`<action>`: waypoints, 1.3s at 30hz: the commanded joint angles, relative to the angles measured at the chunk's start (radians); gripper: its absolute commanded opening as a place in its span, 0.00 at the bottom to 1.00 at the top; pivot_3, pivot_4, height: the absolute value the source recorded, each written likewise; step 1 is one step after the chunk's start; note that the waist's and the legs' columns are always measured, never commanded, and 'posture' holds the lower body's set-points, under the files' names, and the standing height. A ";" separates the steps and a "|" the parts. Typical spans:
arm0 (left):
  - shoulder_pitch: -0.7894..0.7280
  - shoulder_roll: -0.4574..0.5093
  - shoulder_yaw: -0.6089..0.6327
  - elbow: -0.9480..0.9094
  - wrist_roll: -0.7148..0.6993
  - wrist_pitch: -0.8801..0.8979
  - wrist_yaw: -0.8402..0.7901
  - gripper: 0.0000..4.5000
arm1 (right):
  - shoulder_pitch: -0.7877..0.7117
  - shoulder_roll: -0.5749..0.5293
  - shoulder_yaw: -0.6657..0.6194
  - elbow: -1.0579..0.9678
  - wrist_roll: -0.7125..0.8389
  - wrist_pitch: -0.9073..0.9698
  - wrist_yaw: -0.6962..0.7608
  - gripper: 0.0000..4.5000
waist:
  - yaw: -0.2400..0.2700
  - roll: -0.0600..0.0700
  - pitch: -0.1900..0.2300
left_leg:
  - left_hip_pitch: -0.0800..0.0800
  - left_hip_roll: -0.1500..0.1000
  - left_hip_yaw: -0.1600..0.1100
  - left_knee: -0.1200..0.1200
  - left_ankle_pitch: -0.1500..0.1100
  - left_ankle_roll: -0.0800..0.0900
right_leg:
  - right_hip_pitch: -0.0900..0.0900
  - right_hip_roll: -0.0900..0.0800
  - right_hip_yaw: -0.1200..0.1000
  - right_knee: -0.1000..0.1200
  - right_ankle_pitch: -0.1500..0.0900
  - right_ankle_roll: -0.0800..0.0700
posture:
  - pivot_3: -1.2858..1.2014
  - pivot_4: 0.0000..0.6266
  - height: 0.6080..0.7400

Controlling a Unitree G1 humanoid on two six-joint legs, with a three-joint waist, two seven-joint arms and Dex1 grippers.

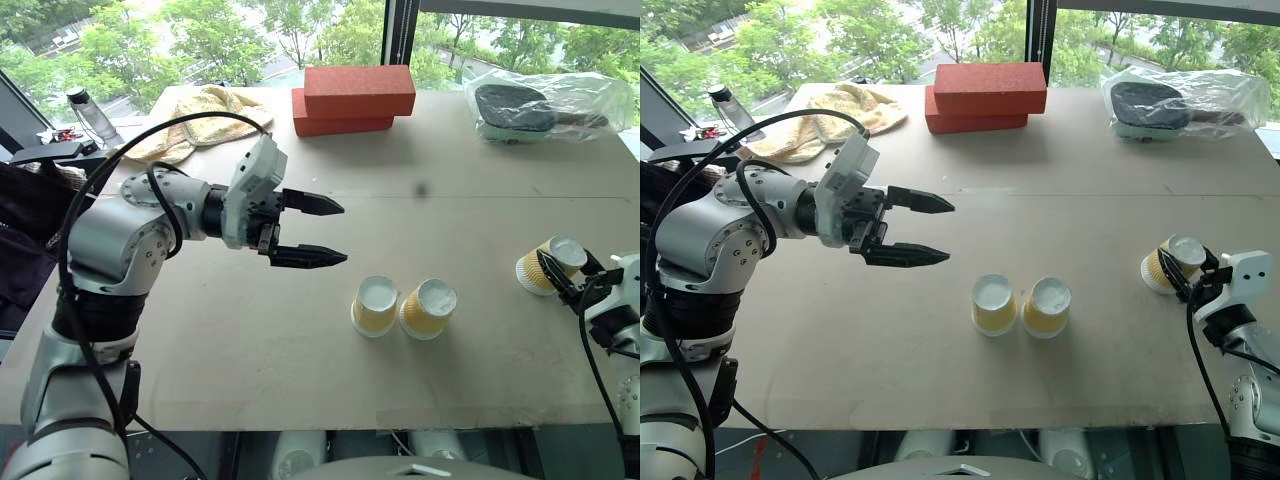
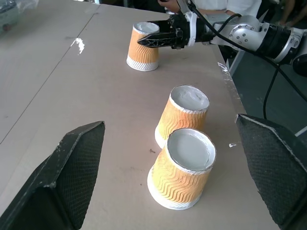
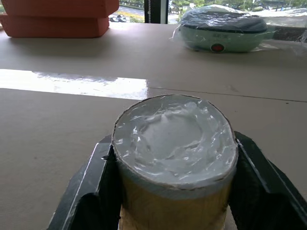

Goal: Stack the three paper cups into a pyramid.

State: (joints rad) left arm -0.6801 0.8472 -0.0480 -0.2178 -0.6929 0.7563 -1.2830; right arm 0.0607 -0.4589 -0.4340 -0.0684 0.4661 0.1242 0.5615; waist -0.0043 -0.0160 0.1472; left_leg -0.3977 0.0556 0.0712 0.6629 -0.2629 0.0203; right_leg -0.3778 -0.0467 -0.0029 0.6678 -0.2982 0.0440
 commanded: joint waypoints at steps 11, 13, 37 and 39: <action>0.277 0.107 0.152 -0.167 -0.015 -0.202 -0.165 1.00 | -0.154 -0.165 0.231 -0.444 0.283 0.304 0.199 0.46 | -0.010 0.001 0.001 | 0.001 0.002 0.002 0.000 0.000 0.000 | -0.001 0.000 0.002 0.002 0.000 0.000 | 0.52 0.24 0.93; 0.314 0.117 0.167 -0.191 -0.020 -0.211 -0.162 1.00 | -0.189 -0.187 0.259 -0.484 0.335 0.348 0.226 0.46 | -0.005 0.001 0.001 | 0.001 0.002 0.001 0.000 0.000 0.000 | -0.001 0.000 0.001 0.002 0.000 0.000 | 0.52 0.24 0.93; 0.400 0.138 0.176 -0.297 -0.052 -0.197 -0.060 1.00 | -0.280 -0.262 0.370 -0.535 0.282 0.361 0.387 0.99 | 0.016 -0.001 0.001 | -0.001 0.001 0.000 0.003 -0.003 0.006 | -0.001 -0.001 -0.001 0.001 0.000 0.000 | 0.52 0.24 0.93; 0.407 0.126 0.193 -0.293 -0.086 -0.177 -0.047 1.00 | -0.266 -0.279 0.339 -0.551 0.297 0.367 0.380 0.99 | 0.016 -0.001 0.001 | -0.001 0.001 0.000 0.003 -0.003 0.005 | -0.001 -0.001 -0.001 0.001 0.000 0.000 | 0.52 0.24 0.93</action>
State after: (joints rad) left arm -0.2705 0.9744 0.1148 -0.5000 -0.7333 0.5640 -1.3426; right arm -0.2042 -0.7154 -0.0319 -0.5727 0.7338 0.4921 0.9506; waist 0.0119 -0.0165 0.1481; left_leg -0.3989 0.0567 0.0708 0.6656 -0.2661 0.0258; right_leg -0.3784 -0.0478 -0.0039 0.6688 -0.2983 0.0438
